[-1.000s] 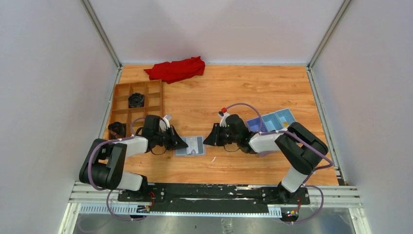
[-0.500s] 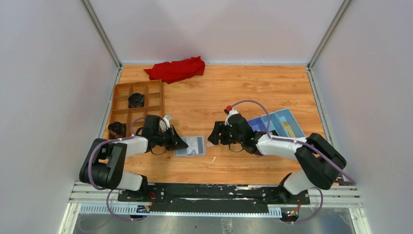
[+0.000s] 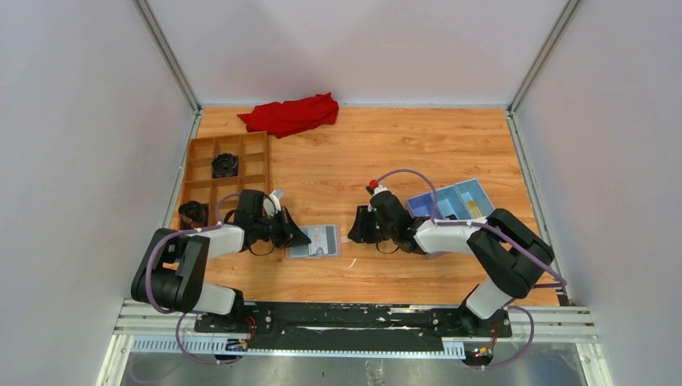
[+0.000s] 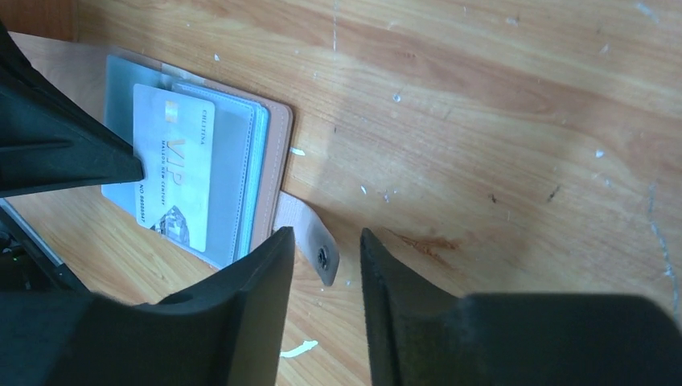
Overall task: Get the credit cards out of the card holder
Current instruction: Remove the credit card from the card holder.
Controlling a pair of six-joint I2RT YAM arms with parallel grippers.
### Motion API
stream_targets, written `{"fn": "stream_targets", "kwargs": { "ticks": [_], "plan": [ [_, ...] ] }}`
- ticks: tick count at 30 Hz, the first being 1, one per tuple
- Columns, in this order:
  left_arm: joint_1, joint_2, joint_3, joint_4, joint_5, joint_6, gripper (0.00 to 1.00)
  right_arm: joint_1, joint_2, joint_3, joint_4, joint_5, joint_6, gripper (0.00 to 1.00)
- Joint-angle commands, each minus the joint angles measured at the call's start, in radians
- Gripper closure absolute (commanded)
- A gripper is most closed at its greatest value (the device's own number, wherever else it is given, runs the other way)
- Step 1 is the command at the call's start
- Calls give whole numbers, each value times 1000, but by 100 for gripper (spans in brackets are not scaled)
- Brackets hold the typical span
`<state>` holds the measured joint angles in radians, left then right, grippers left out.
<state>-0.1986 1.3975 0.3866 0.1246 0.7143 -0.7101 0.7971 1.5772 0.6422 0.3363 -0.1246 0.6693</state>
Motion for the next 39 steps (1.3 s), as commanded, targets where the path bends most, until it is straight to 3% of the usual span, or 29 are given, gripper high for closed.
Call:
{"fn": "stream_targets", "kwargs": {
  "ticks": [1,3,4,6,15,34,37,39],
  "plan": [
    [7,-19,4,-12,16,9,100,2,19,2,-4,-13,9,66],
    [7,-19,3,-11,14,9,100,-2,14,-1,-4,-14,12,83],
    [7,-19,3,-11,14,9,100,-5,11,-4,-3,-13,14,97],
    [7,-18,5,-12,15,8,100,-11,-1,-17,-5,-9,19,100],
    [7,-38,9,-11,23,-5,100,-49,-98,-73,-45,43,-22,100],
    [7,-95,9,-49,20,-9,100,-87,-23,-79,-22,-31,-27,100],
    [7,-108,10,-52,26,-8,100,-88,-31,-77,-18,-63,-23,89],
    [7,-125,14,-65,28,-6,100,-88,-64,-77,-31,-61,-23,72]
  ]
}}
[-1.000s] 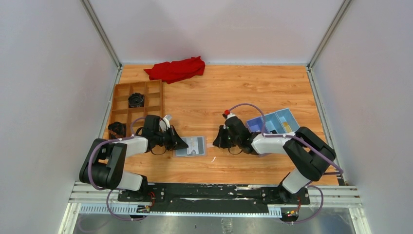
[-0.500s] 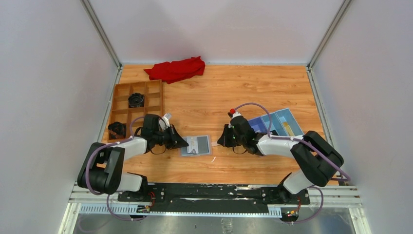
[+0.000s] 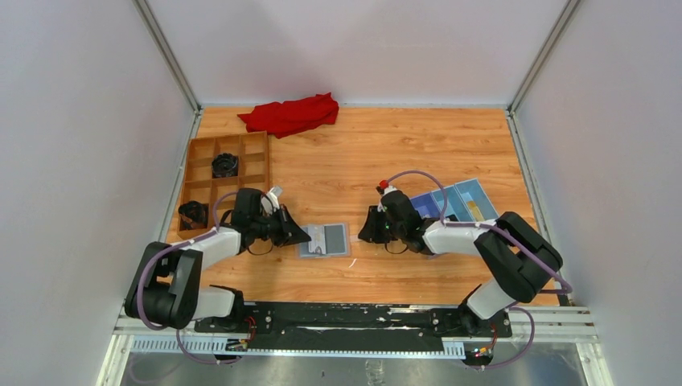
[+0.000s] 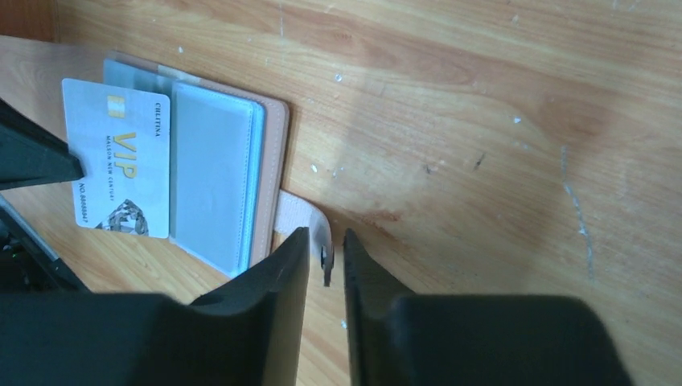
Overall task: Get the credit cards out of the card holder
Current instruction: Remove the credit card from the card holder, then place the credit card in the storage box.
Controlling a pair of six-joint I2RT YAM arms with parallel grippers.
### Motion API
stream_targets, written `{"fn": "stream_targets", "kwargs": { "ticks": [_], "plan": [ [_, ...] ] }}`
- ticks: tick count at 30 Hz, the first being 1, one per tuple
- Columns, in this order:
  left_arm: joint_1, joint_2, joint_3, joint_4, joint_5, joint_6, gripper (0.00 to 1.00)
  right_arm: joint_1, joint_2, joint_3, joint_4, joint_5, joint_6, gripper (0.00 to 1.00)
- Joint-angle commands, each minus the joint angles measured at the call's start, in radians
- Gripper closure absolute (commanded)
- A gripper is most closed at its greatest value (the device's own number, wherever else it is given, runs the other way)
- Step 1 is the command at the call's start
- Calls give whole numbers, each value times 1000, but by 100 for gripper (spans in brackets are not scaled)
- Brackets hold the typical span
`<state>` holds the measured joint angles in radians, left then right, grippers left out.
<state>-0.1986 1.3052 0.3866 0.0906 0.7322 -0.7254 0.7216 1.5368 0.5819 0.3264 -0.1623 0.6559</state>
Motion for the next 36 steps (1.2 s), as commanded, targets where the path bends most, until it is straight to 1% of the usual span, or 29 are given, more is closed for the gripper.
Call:
{"fn": "stream_targets", "kwargs": {
  "ticks": [1,2,4,6,8,11,13,15,17,21,26,29,33,36],
  "plan": [
    [7,-46,18,-39,10,10,100,-12,-47,-17,-34,-17,-9,64],
    [7,-61,24,-51,10,10,100,-13,-72,-13,-53,-16,-13,58],
    [7,-91,49,-102,-4,30,100,-14,-138,-3,-82,-34,-20,52],
    [7,-119,106,-215,-26,79,100,-13,-199,0,-98,-37,-22,47],
    [7,-146,154,-282,-31,106,100,-14,-243,11,-126,-29,-29,45],
    [7,-172,195,-307,-7,98,100,-14,-282,12,-110,-42,-18,44],
    [7,-180,206,-295,29,74,100,-16,-285,4,-33,-104,7,44],
    [6,-186,211,-274,69,55,100,-19,-263,-1,79,-203,44,43],
    [6,-199,220,-270,97,49,100,-22,-219,1,199,-327,96,43],
    [6,-234,236,-274,113,37,100,-23,-113,6,440,-454,217,43],
    [5,-270,250,-261,141,7,100,-23,26,13,694,-531,351,43],
    [5,-272,250,-257,150,2,100,-22,84,16,813,-558,413,45],
    [5,-267,240,-243,155,-6,100,-21,140,38,895,-592,463,47],
    [5,-261,235,-233,158,-14,100,-19,183,51,961,-606,503,55]
  ]
}}
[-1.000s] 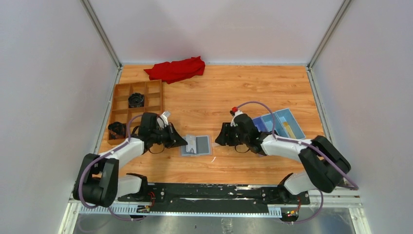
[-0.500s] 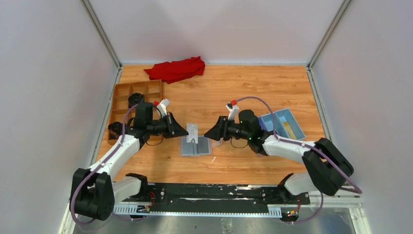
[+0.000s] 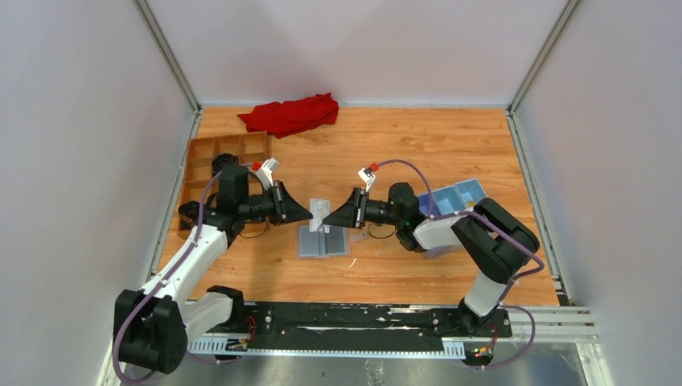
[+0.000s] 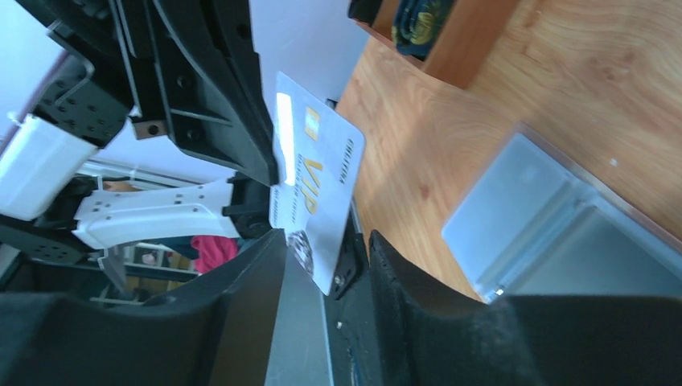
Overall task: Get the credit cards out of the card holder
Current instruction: Place the credit card in the storage box.
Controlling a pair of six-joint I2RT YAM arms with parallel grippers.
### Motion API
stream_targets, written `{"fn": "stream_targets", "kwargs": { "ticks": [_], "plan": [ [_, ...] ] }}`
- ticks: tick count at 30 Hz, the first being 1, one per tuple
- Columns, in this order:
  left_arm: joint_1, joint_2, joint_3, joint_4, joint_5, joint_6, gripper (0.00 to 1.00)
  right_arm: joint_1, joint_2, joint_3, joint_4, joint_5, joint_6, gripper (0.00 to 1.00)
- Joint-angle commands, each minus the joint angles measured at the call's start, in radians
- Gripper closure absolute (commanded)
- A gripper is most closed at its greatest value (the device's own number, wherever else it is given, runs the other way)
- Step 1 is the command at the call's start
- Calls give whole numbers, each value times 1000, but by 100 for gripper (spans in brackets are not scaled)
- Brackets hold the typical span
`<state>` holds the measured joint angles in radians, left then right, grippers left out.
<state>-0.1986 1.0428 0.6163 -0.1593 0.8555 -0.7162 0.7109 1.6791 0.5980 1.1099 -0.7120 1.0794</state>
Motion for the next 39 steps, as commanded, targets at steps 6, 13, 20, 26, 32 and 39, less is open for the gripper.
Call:
{"fn": "stream_targets", "kwargs": {
  "ticks": [6,13,20,26,32,39],
  "plan": [
    [5,6,2,19,31,-23,100,1,91,65,252,-74,130,66],
    [5,9,7,12,20,-25,100,11,39,78,186,-73,94,93],
    [5,5,61,-70,-13,35,64,-1,-140,85,-206,-62,-112,100],
    [5,21,85,-113,-33,66,53,-57,-477,161,-1037,193,-547,100],
    [5,23,83,-97,-29,76,45,-260,-750,125,-1394,307,-719,100],
    [5,19,83,-87,-2,87,35,-450,-926,132,-1620,461,-900,100]
  ]
}}
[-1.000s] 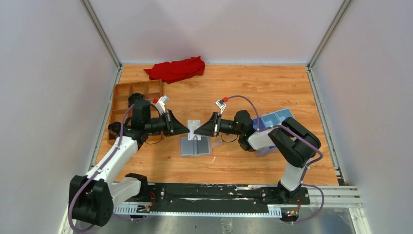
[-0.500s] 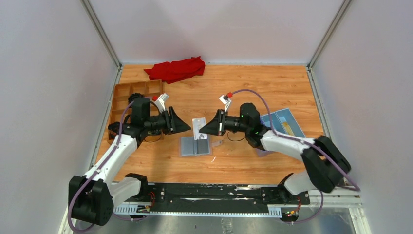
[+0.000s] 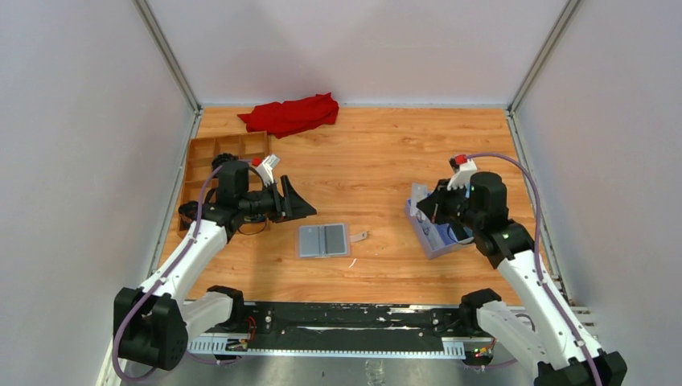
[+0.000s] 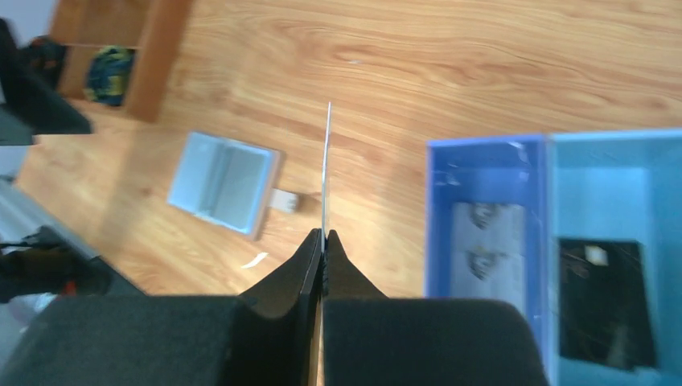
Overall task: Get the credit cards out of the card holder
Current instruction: Place the credit card in the storage box.
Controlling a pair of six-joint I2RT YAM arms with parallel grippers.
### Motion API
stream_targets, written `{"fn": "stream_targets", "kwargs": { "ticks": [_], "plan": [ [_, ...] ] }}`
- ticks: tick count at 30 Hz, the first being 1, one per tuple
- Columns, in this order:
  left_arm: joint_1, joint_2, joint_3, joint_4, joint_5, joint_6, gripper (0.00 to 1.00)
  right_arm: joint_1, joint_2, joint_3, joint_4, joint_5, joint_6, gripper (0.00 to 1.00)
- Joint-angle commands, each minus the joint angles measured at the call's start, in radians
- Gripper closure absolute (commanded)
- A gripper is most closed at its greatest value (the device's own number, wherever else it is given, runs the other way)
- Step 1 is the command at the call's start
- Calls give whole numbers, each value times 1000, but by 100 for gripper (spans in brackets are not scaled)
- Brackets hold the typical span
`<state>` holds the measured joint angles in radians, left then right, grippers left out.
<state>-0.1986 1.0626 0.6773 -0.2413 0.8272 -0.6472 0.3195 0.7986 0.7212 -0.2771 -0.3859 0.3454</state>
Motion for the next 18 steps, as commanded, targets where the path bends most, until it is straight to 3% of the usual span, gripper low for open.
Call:
{"fn": "stream_targets", "kwargs": {
  "ticks": [1,11,18],
  "plan": [
    [5,-2,19,-4,25,19,34,-64,-49,9,-241,172,-182,100],
    [5,22,4,9,44,29,34,-75,49,-15,-235,322,-176,100],
    [5,60,52,19,54,28,33,-76,23,-54,-205,410,-148,100]
  ]
}}
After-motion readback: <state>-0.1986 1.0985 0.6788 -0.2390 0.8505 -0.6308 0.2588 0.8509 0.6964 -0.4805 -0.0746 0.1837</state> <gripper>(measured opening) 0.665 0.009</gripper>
